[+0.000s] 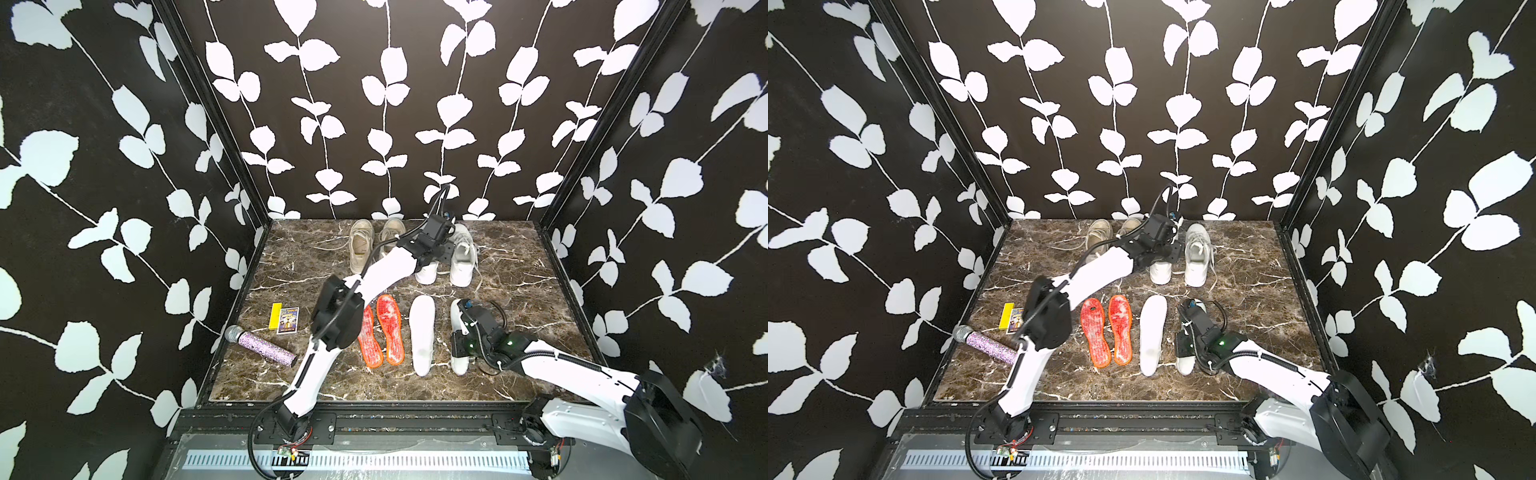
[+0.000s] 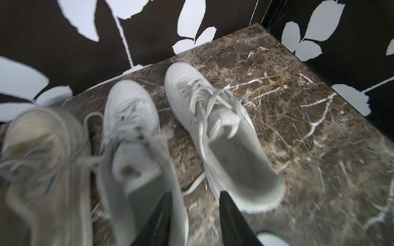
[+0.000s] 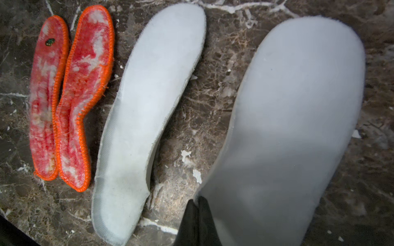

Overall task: Remove the insole from the shoe
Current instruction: Place the insole at the center of the board, then reset both arms

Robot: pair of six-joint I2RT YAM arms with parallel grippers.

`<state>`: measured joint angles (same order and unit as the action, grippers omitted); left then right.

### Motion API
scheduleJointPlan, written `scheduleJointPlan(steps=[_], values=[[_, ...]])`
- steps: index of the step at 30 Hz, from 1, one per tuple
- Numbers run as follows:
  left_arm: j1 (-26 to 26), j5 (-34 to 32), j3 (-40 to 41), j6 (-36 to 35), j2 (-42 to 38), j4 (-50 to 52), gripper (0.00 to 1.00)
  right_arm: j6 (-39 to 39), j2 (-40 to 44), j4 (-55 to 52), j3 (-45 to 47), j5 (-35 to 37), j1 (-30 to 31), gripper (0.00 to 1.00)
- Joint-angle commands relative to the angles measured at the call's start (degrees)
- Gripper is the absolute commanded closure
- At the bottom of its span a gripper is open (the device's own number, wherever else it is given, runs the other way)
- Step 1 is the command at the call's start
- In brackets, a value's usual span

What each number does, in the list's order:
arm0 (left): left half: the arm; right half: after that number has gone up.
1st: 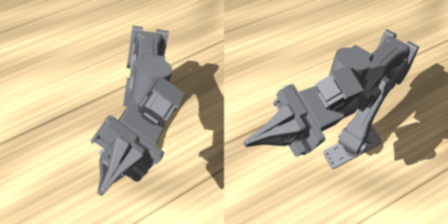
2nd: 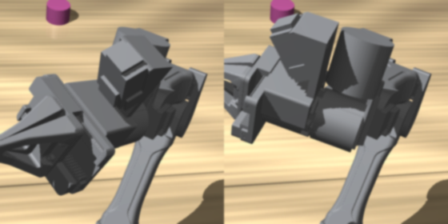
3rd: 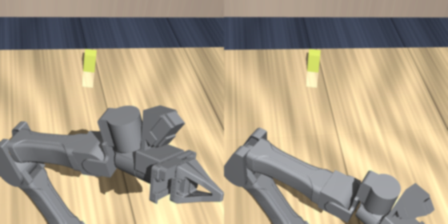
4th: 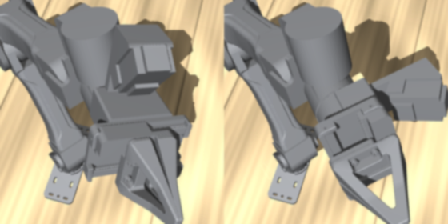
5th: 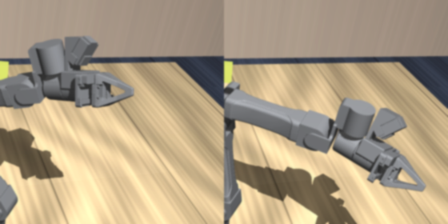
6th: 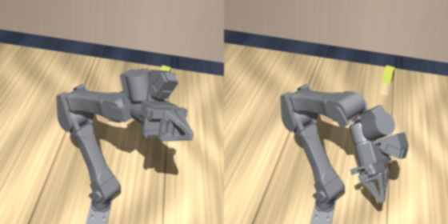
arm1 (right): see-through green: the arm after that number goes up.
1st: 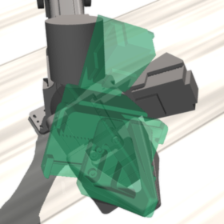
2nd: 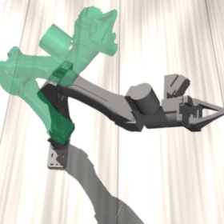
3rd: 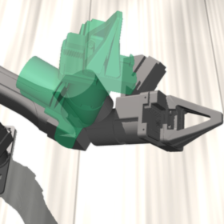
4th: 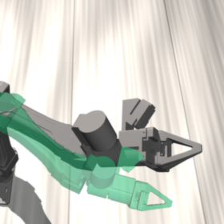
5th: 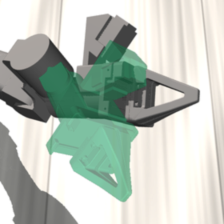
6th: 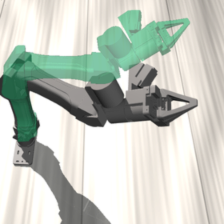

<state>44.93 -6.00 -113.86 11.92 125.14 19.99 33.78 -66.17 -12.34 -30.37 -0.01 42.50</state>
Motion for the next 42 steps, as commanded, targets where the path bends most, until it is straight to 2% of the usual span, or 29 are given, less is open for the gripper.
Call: scheduleJointPlan(steps=[1, 8, 11, 14, 21, 23, 26, 28, 31, 33, 34, 37, 39, 42], values=[[-1.2, -0.5, 7.4, 1.4, -7.5, -4.2, 0.57, -0.9, -0.4, 0.8, -1.5, 1.6, 1.0, 1.0], [-2.7, -2.7, 22.2, 3.0, -16.6, -8.2, 0.5, -0.7, -0.5, -2.4, -2.7, 3.1, 1.7, 0.98], [-3.2, -4.0, 27.2, 3.4, -19.9, -9.7, 0.47, -0.4, 1.1, -3.5, -2.7, 4.0, 1.8, 0.83], [-3.4, -5.2, 30.3, 3.5, -22.2, -10.4, 0.46, -0.1, 2.8, -4.7, -2.9, 4.6, 1.8, 0.74], [-3.8, -7.8, 35.2, 2.9, -26.3, -10.9, 0.4, 0.1, 6.8, -9.0, -4.5, 5.8, 1.8, 0.62], [-3.9, -9.0, 36.3, 2.3, -27.8, -10.8, 0.38, 0.7, 8.5, -13.8, -7.4, 7.2, 1.8, 0.55], [-4.4, -11.3, 37.5, 1.3, -30.8, -9.5, 0.32, 1.2, 9.2, -28.5, -18.3, 12.4, 1.7, 0.43], [-7.2, -12.1, 38.4, 1.3, -33.2, -8.9, 0.29, -0.3, 8.9, -35.4, -25.7, 15.6, 1.6, 0.36], [-9.9, -15.0, 40.5, 1.9, -37.1, -8.4, 0.23, -2.4, 8.7, -40.2, -31.9, 23.6, 1.4, 0.23], [-11.4, -18.7, 42.6, 2.4, -39.8, -8.4, 0.14, -3.5, 9.4, -39.4, -32.2, 31.5, 1.1, 0.17], [-12.2, -20.8, 44.4, 2.4, -41.5, -9.1, 0.01, -4.6, 10.2, -37.6, -31.3, 35.1, 0.9, 0.14], [-14.5, -27.1, 50.4, 2.8, -46.4, -11.5, 0.01, -8.8, 12.7, -30.6, -27.3, 42.1, -0.3, 0.1], [-16.1, -30.5, 54.5, 3.3, -49.1, -13.5, 0.0, -11.8, 14.5, -25.4, -24.6, 45.9, -1.4, 0.05], [-18.5, -32.7, 62.0, 3.2, -52.4, -18.4, 0.0, -17.9, 17.7, -15.0, -18.5, 49.0, -3.7, 0.01]])
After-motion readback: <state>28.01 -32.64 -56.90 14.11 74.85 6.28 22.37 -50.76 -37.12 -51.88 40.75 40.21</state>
